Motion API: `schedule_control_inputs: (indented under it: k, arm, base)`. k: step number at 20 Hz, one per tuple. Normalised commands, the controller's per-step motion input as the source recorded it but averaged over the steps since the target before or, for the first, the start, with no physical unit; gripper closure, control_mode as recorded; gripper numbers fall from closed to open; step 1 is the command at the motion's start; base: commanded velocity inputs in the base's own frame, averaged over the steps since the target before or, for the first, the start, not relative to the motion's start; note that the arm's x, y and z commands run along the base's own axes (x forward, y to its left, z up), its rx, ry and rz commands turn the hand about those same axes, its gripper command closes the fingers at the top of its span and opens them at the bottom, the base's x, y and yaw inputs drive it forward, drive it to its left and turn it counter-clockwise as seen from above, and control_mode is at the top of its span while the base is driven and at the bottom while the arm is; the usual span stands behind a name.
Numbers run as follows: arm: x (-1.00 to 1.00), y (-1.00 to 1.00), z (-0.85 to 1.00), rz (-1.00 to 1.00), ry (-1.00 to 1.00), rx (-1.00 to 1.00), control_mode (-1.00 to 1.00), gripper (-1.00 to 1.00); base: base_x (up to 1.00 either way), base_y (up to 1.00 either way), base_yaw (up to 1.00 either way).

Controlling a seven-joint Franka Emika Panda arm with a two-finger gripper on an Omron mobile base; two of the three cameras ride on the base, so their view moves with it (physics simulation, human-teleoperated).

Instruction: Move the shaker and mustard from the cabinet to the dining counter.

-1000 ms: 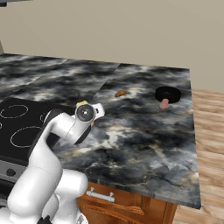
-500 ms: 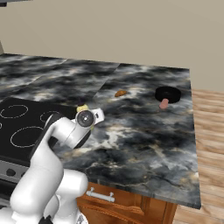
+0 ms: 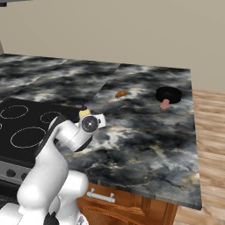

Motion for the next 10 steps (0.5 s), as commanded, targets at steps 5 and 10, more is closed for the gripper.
schedule_control_inputs:
  k: [5, 10]
  arm:
    - [0.25, 0.00, -0.25, 0.00, 0.00, 0.05, -1.00, 1.00]
    - [0.39, 0.00, -0.16, 0.00, 0.00, 0.00, -1.00, 1.00]
  base:
    - [0.00, 0.00, 0.00]
    - [0.00, 0.00, 0.00]
